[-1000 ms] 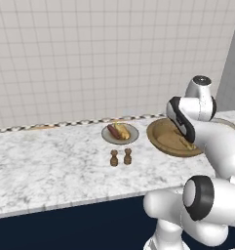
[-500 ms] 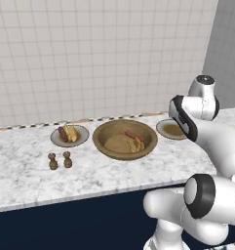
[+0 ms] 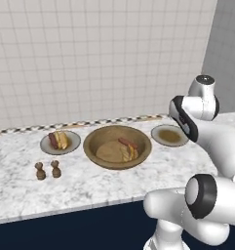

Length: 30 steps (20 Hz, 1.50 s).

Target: Place one bun and one sausage from the bowl on each plate.

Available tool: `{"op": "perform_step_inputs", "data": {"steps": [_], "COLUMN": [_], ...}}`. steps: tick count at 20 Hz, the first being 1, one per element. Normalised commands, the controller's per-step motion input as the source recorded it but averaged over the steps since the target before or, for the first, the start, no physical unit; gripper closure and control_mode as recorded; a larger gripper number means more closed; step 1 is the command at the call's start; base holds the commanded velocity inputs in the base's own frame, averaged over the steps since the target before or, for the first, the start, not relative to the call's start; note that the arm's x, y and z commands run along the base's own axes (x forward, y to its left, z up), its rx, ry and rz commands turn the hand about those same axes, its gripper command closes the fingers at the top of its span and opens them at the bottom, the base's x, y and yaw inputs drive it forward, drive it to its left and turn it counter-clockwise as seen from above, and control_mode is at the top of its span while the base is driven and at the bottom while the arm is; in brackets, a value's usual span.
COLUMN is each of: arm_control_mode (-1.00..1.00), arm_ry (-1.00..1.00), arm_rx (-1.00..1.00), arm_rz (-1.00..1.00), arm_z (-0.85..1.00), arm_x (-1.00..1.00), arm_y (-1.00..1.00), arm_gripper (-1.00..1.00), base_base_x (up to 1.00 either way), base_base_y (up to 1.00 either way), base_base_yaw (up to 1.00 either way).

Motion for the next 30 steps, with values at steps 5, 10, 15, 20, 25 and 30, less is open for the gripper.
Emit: {"op": "perform_step_inputs", "data": {"steps": [5,10,15,20,25,30], "arm_control_mode": [1.0,1.0,1.0,1.0,-1.0,-1.0], "arm_ry": [0.0,0.0,0.0,0.0,0.0,0.1], "arm_rx": [0.0,0.0,0.0,0.0,0.02,0.0], "arm_rz": [0.0,0.0,0.0,0.0,0.06,0.2], "arm_z": [0.0,0.0,0.0,0.0,0.0,-0.02], "arm_x": [0.0,0.0,0.0,0.0,0.23,0.24], "arm_y": [0.0,0.0,0.0,0.0,0.36,0.98], "arm_gripper": [-1.0,-1.0,-1.0,-1.0,-1.0,-1.0], "base_base_x": [-0.06,0.19,-0.03,0.15,0.0,0.0], "base_base_y": [-0.52,0.43,0.62,0.0,0.0,0.0], "base_base_yaw": [0.21,0.09,-0.01,-0.02,0.0,0.0]}}
